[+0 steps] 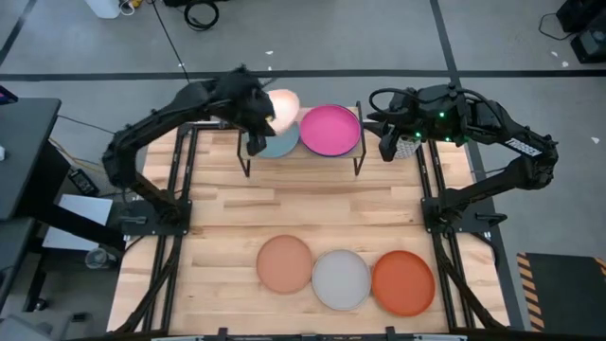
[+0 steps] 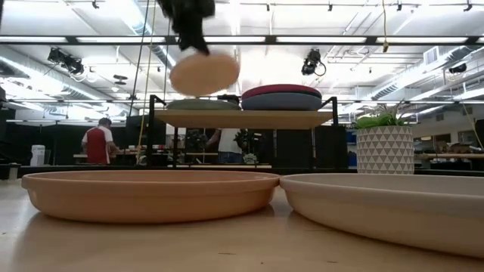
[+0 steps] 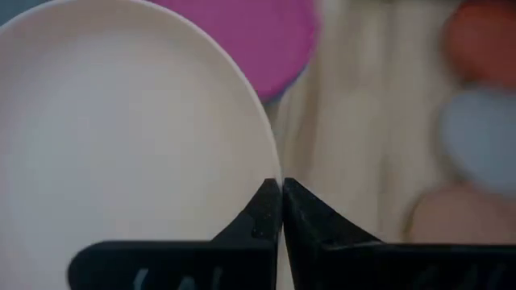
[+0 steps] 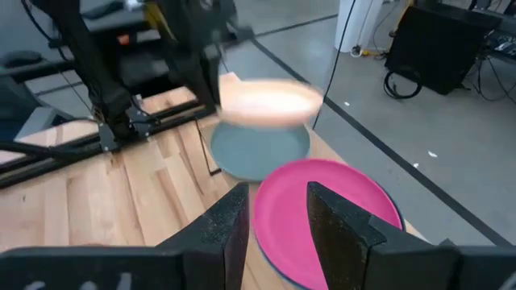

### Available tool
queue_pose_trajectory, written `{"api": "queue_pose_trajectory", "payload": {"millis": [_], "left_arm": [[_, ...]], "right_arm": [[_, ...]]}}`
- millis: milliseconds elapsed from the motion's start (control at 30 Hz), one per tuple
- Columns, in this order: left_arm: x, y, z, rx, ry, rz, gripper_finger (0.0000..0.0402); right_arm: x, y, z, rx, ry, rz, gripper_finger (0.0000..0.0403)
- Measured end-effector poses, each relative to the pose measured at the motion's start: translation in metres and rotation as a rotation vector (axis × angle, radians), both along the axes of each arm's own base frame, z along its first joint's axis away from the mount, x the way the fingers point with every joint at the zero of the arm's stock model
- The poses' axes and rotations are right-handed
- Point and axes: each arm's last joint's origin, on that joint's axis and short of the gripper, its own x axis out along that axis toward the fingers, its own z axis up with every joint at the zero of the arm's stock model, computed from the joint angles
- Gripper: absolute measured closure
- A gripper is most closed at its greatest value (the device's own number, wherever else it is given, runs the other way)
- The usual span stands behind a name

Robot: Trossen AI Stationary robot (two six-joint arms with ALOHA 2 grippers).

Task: Place and stack plates onto a shelf
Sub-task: Stack the light orange plate on top of the light blue plate on the shelf, then stack the brown plate on top of the light orange plate on the shelf

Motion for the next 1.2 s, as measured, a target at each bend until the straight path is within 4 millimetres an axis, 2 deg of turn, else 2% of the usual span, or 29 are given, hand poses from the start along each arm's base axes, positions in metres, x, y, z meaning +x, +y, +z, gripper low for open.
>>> {"api": "queue_pose_trajectory", "payload": {"millis": [133,300,500,567,767,867,933,1033,1200], "left_arm": [[0.009,0.009,-0.024,0.024,0.160,-0.017,0.0391],[0.022,0.000,-0.048,0.003,0.318,-0.139,0.0391],[0.035,-0.011,-0.057,0.047,0.361,-0.187,0.0386],[0.036,-0.010,-0.058,0.065,0.368,-0.180,0.0366],[0.034,-0.006,-0.057,0.099,0.389,-0.107,0.0273],[0.027,-0.009,-0.046,0.059,0.337,-0.099,0.0238],[0.023,-0.022,-0.035,-0.022,0.245,-0.162,0.0227],[0.024,-0.054,-0.019,-0.119,0.137,-0.258,0.0227],[0.038,-0.125,-0.022,-0.138,0.162,-0.436,0.0243]], "right_arm": [[0.001,0.000,0.002,-0.007,-0.026,0.001,0.0271],[0.001,0.000,0.003,-0.007,-0.031,0.001,0.0271],[0.001,0.000,0.003,-0.003,-0.040,-0.002,0.0271],[0.001,0.000,0.003,-0.003,-0.040,-0.003,0.0271],[0.001,0.000,0.003,-0.002,-0.040,-0.002,0.0271],[0.001,0.000,0.003,-0.003,-0.039,-0.002,0.0271],[0.001,0.000,0.003,-0.005,-0.038,-0.001,0.0271],[0.001,0.000,0.003,-0.009,-0.036,0.001,0.0271],[0.001,0.000,0.003,-0.011,-0.035,0.002,0.0271]]}}
